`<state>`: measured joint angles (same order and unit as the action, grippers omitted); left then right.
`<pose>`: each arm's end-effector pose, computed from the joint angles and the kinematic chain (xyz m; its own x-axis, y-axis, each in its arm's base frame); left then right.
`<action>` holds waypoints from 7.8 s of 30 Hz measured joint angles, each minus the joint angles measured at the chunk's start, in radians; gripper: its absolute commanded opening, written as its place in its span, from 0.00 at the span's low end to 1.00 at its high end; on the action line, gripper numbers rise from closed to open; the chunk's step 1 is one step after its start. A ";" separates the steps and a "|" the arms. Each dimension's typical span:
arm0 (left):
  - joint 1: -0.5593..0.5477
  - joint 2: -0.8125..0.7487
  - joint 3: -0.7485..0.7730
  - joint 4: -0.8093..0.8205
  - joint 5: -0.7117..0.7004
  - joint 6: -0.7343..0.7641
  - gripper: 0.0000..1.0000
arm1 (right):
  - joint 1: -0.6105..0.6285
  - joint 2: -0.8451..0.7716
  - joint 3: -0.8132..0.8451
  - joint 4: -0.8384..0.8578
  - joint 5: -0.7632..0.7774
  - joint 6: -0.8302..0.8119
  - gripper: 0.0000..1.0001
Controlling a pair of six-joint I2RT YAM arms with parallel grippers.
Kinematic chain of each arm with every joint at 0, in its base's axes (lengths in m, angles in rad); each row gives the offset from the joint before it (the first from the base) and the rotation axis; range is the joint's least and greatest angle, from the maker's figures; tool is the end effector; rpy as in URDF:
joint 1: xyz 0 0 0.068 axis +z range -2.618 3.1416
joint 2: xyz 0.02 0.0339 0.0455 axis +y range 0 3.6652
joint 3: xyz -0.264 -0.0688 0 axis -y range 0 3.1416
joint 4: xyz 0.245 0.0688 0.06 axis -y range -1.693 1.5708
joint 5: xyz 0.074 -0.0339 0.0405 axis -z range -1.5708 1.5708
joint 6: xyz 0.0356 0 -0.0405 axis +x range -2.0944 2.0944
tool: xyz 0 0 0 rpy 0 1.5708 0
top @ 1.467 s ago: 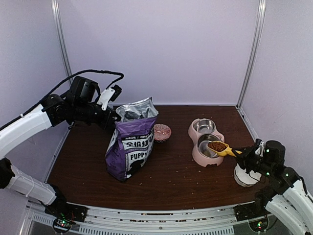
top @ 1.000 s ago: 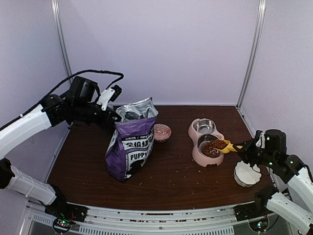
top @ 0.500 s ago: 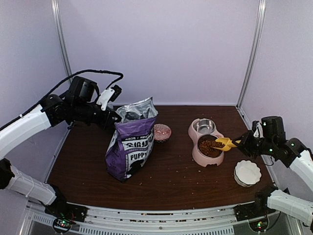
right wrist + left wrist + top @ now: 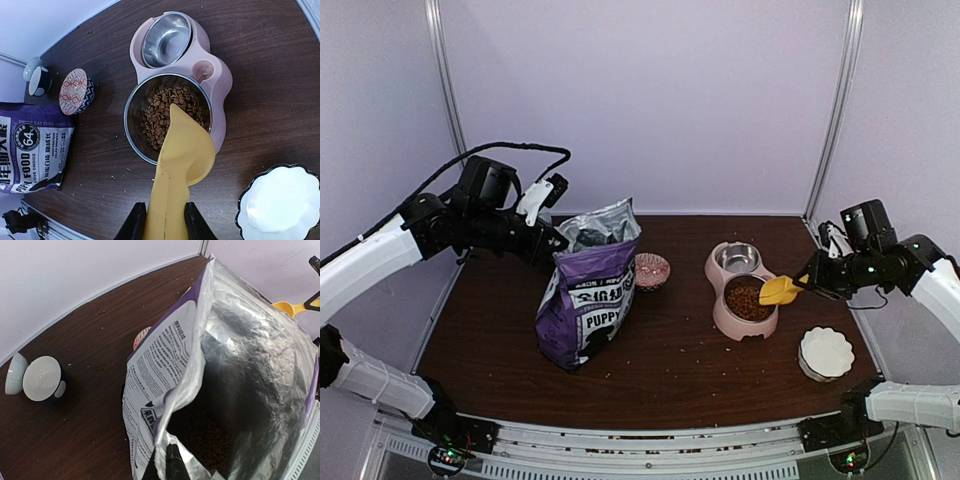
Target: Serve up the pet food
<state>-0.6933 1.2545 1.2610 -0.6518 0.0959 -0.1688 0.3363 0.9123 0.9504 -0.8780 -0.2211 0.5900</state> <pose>0.2054 -0.1751 0.3602 -0.5728 0.2585 -0.7779 0.6074 0.7711 -0.1910 0.1613 0.0646 0.3106 -0.8401 0.2814 -0.4638 0.0087 0.8619 0.5071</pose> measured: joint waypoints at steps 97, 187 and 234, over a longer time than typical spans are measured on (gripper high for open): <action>-0.303 -0.226 -0.114 0.127 -0.002 -0.153 0.72 | 0.832 0.475 -0.171 0.887 0.385 0.086 0.13; 0.152 0.338 -0.251 0.014 0.292 -0.146 0.42 | 0.803 0.685 -0.173 1.284 -0.204 0.311 0.13; -0.422 0.127 0.169 -0.246 0.050 -0.103 0.00 | 0.800 0.376 -0.317 1.382 -0.217 0.634 0.13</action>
<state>-1.1156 1.3815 1.4300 -0.8974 0.1459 -0.2718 1.1362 1.2884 0.6334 0.5041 -0.4377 1.2240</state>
